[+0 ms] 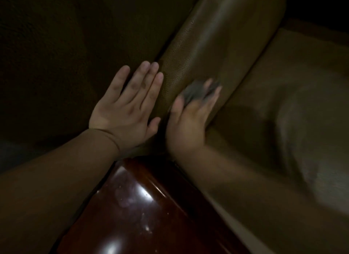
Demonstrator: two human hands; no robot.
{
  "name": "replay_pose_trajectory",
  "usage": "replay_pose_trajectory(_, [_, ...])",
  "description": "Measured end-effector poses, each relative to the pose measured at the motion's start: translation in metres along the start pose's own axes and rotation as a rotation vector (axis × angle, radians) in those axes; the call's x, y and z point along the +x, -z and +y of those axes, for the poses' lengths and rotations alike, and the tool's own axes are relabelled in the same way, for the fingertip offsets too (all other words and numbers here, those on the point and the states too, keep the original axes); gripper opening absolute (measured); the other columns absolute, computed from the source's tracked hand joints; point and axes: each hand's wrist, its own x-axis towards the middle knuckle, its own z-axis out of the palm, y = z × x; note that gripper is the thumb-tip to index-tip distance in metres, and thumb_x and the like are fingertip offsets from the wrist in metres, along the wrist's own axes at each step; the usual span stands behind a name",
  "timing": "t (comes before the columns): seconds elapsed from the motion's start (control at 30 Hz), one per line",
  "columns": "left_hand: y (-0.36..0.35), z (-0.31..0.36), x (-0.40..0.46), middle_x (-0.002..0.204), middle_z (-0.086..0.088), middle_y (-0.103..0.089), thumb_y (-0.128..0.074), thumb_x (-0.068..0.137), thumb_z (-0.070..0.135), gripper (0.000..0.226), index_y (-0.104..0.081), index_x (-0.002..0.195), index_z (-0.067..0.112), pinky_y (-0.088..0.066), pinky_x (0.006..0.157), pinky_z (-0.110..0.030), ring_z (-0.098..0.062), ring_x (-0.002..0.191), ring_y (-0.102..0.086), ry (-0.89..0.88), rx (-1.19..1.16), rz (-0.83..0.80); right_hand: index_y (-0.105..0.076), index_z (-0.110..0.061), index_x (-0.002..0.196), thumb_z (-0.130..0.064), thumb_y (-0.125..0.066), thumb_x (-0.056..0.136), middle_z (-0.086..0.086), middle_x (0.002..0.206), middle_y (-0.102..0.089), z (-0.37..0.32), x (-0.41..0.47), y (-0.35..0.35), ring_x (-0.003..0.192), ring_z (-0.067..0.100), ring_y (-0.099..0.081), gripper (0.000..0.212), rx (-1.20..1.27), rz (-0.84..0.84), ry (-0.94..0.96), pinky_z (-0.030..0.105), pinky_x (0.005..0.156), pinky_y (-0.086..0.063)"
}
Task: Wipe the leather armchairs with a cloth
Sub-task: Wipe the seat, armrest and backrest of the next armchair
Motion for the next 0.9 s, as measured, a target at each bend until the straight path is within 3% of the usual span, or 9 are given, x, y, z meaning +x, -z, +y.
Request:
replay_pose_trajectory(0.1, [0.000, 0.001, -0.001, 0.174, -0.023, 0.008, -0.009, 0.102, 0.054, 0.086, 0.010, 0.164, -0.003, 0.019, 0.127, -0.051, -0.035, 0.162, 0.009, 0.012, 0.006, 0.033, 0.029, -0.012, 0.157, -0.061, -0.018, 0.104, 0.010, 0.161, 0.044, 0.027, -0.078, -0.022, 0.147, 0.022, 0.045, 0.086, -0.020, -0.304, -0.027, 0.034, 0.124, 0.015])
replay_pose_trajectory(0.23, [-0.004, -0.004, 0.005, 0.174, -0.024, 0.000, -0.019, 0.103, 0.055, 0.088, 0.004, 0.165, -0.002, 0.015, 0.128, -0.049, -0.036, 0.162, 0.003, 0.015, -0.099, 0.075, -0.006, 0.003, 0.157, -0.043, 0.012, 0.106, 0.044, 0.161, 0.010, 0.065, 0.007, -0.008, 0.150, 0.061, 0.014, 0.071, -0.112, 0.032, -0.025, 0.061, 0.122, 0.016])
replay_pose_trajectory(0.3, [-0.007, 0.000, 0.003, 0.174, -0.024, -0.004, -0.023, 0.104, 0.055, 0.087, 0.001, 0.165, -0.002, 0.012, 0.128, -0.049, -0.035, 0.162, -0.001, 0.030, -0.133, 0.093, 0.004, 0.003, 0.162, -0.042, -0.006, 0.112, 0.030, 0.168, 0.013, 0.066, 0.047, 0.011, 0.157, 0.044, 0.013, 0.068, -0.026, 0.120, -0.212, 0.045, 0.127, 0.015])
replay_pose_trajectory(0.37, [-0.010, 0.007, -0.001, 0.174, -0.023, -0.007, -0.027, 0.104, 0.055, 0.087, -0.003, 0.166, -0.001, 0.012, 0.128, -0.049, -0.034, 0.162, -0.003, 0.059, -0.153, 0.101, 0.010, 0.001, 0.161, -0.034, -0.024, 0.113, 0.024, 0.169, 0.017, 0.067, 0.024, 0.004, 0.158, 0.036, 0.015, 0.069, 0.003, 0.082, -0.169, 0.039, 0.129, 0.009])
replay_pose_trajectory(0.47, [-0.014, 0.012, -0.005, 0.174, -0.021, -0.009, -0.030, 0.103, 0.054, 0.087, -0.006, 0.167, 0.001, 0.014, 0.129, -0.047, -0.033, 0.162, -0.003, 0.114, -0.163, 0.133, 0.012, -0.006, 0.162, -0.035, -0.021, 0.113, 0.027, 0.167, 0.022, 0.075, -0.064, -0.018, 0.157, 0.038, 0.018, 0.066, 0.006, -0.176, 0.041, 0.038, 0.129, 0.009])
replay_pose_trajectory(0.53, [-0.014, 0.013, -0.002, 0.175, -0.021, -0.009, -0.031, 0.102, 0.055, 0.087, -0.006, 0.167, 0.002, 0.014, 0.129, -0.046, -0.032, 0.162, -0.003, 0.130, -0.176, 0.142, 0.020, -0.019, 0.159, -0.038, -0.026, 0.111, 0.014, 0.166, 0.035, 0.080, -0.069, -0.016, 0.155, 0.024, 0.028, 0.069, 0.042, -0.311, -0.054, 0.030, 0.128, 0.006])
replay_pose_trajectory(0.67, [-0.016, 0.017, -0.002, 0.175, -0.019, -0.009, -0.029, 0.103, 0.056, 0.087, -0.006, 0.167, 0.003, 0.015, 0.128, -0.045, -0.031, 0.161, -0.003, 0.150, -0.183, 0.139, -0.009, 0.008, 0.161, -0.041, -0.015, 0.111, 0.035, 0.167, 0.004, 0.052, 0.024, 0.007, 0.158, 0.042, 0.008, 0.070, 0.008, -0.007, -0.147, 0.034, 0.127, 0.015])
replay_pose_trajectory(0.77, [-0.022, 0.018, -0.002, 0.175, -0.018, -0.009, -0.029, 0.102, 0.057, 0.087, -0.005, 0.168, 0.004, 0.017, 0.128, -0.044, -0.030, 0.161, -0.002, 0.155, -0.193, 0.140, -0.002, -0.011, 0.166, -0.047, -0.027, 0.110, 0.022, 0.171, -0.001, 0.009, 0.075, 0.030, 0.159, 0.036, 0.000, 0.071, 0.027, 0.243, -0.009, 0.041, 0.129, 0.003])
replay_pose_trajectory(0.9, [-0.025, 0.021, -0.005, 0.174, -0.019, -0.013, -0.033, 0.101, 0.056, 0.088, -0.010, 0.167, 0.003, 0.012, 0.129, -0.045, -0.031, 0.161, -0.007, 0.153, -0.207, 0.142, -0.007, -0.039, 0.165, -0.050, -0.034, 0.106, 0.014, 0.172, 0.013, -0.018, 0.054, 0.032, 0.157, 0.042, 0.011, 0.066, -0.145, 0.102, 0.291, 0.067, 0.125, -0.006])
